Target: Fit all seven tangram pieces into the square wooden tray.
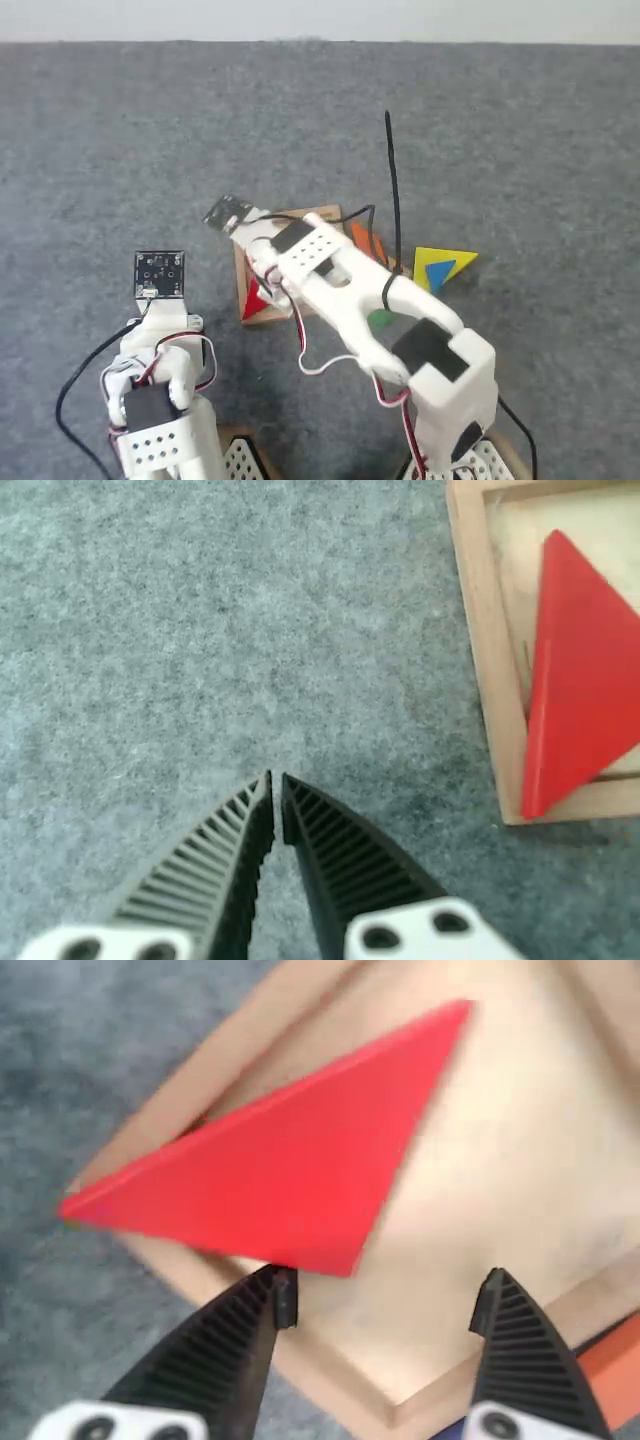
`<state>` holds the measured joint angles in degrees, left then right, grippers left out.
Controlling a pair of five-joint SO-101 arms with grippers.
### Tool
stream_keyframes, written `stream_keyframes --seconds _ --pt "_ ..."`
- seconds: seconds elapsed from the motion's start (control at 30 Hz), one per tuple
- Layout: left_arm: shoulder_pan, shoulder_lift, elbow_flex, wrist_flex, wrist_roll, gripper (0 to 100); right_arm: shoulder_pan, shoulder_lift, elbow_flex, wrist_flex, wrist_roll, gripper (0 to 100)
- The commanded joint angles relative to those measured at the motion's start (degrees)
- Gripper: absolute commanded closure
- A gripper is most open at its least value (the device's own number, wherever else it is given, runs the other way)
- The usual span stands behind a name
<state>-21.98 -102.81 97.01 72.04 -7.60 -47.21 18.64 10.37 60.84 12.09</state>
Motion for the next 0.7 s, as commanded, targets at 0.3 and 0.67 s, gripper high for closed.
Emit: stream_keyframes --seconds 0.3,0.67 --pt "-0.18 -1.05 -0.48 0.26 -0.53 98 2.77 6.29 -13.63 -0.92 0.88 70.6" --pt "-0.18 -1.05 -0.48 0.26 -0.53 98 4.35 4.70 -17.32 4.35 0.70 70.6"
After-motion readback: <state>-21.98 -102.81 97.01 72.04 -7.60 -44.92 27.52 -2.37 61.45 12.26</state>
